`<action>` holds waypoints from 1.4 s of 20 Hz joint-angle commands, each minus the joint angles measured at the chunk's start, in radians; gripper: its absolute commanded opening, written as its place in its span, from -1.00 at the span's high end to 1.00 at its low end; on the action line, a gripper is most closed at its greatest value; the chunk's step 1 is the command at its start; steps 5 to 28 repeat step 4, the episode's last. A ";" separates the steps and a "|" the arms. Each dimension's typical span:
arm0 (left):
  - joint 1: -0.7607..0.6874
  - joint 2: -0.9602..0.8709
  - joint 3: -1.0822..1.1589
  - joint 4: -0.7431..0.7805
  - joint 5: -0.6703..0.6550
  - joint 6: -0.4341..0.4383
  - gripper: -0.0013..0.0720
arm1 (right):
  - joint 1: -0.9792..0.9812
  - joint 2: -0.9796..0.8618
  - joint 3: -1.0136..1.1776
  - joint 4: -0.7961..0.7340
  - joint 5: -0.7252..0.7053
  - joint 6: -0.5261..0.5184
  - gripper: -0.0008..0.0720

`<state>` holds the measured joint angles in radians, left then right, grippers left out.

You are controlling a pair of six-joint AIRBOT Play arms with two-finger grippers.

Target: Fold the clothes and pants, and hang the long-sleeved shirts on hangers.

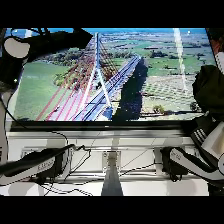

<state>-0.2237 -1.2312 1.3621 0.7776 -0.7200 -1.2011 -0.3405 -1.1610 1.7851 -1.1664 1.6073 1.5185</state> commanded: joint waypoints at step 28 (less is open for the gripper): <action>0.001 0.000 0.000 0.000 0.000 0.000 -0.94 | 0.537 0.005 0.002 -0.508 -0.171 0.112 0.89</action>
